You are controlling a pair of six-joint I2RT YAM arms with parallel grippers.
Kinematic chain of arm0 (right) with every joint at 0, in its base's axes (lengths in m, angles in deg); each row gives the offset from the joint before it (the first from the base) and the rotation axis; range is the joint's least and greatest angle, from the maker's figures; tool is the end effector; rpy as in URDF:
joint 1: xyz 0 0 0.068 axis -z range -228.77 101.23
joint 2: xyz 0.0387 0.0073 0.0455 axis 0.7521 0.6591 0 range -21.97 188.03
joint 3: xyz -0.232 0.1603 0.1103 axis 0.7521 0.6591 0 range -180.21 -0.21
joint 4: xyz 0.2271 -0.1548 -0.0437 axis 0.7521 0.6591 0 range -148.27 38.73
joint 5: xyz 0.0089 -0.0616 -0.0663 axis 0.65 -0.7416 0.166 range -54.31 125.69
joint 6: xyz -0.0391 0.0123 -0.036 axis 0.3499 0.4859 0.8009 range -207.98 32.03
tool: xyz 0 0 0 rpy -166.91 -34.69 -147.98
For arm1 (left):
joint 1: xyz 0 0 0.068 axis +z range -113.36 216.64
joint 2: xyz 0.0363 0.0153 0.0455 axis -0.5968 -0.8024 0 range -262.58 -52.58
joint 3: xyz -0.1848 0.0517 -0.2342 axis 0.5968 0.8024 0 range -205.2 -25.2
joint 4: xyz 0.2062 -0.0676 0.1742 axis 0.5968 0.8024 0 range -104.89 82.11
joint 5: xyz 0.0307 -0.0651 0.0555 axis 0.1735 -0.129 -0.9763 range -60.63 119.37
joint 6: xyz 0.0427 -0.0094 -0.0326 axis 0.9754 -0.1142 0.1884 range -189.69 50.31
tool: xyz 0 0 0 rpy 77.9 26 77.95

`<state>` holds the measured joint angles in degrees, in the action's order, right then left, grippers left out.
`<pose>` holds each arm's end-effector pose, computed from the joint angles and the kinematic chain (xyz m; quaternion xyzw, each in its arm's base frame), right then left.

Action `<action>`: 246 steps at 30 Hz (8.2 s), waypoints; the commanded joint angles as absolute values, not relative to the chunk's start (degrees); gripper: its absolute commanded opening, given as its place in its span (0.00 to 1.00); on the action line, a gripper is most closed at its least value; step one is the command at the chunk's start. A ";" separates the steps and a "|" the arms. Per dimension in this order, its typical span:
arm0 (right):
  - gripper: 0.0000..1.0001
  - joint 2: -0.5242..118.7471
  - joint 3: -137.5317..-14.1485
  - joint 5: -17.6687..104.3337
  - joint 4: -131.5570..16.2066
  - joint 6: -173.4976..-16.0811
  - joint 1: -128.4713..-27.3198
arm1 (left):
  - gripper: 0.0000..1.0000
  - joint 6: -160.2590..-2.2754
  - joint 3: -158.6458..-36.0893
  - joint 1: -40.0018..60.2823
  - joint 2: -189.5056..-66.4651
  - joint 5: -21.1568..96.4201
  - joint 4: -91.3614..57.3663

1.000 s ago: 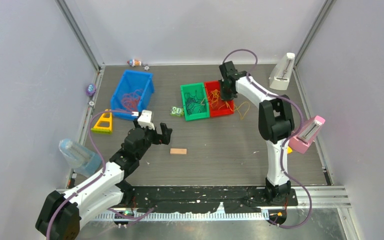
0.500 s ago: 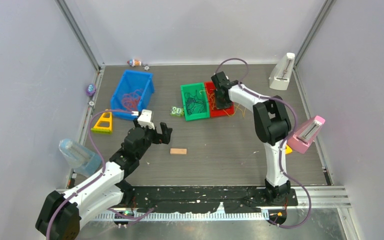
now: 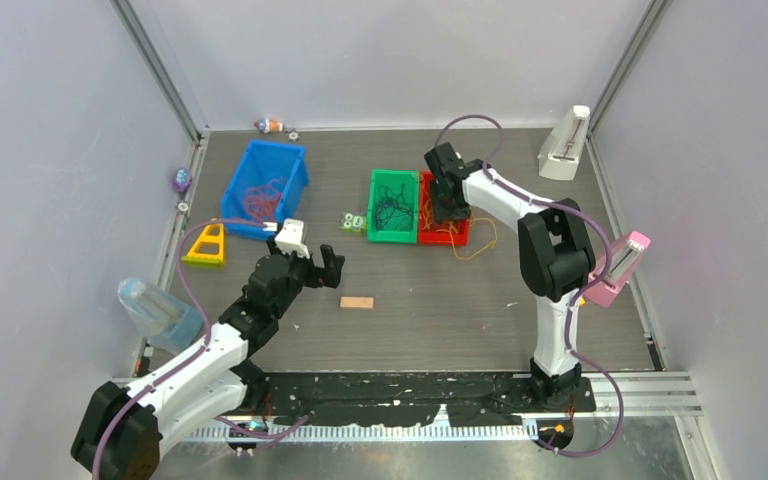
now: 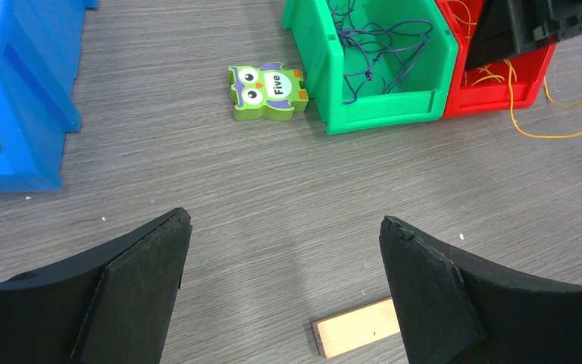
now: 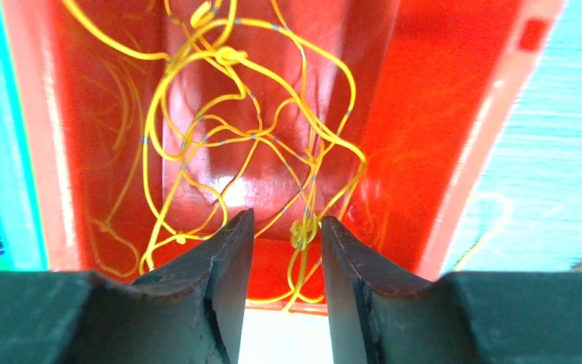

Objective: Untangle the cables

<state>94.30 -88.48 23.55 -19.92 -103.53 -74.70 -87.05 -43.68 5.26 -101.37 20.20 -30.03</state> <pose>0.4124 0.1919 0.2069 -0.0664 0.9713 -0.0246 0.2272 0.1646 -0.0935 0.2257 0.0484 0.7917 -0.1921 0.5779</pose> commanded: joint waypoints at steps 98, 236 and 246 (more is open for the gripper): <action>0.06 102.35 -100.51 22.05 -24.64 -102.70 -74.64 | 0.96 -85.75 -46.57 5.09 -102.05 20.58 -30.12; 0.05 75.79 -88.66 14.80 -30.04 -102.47 -67.58 | 0.97 -85.36 -47.76 5.10 -104.17 21.27 -29.49; 0.05 87.95 -89.59 3.18 -27.63 -101.68 -74.50 | 0.97 -85.42 -47.79 5.10 -104.25 21.20 -29.40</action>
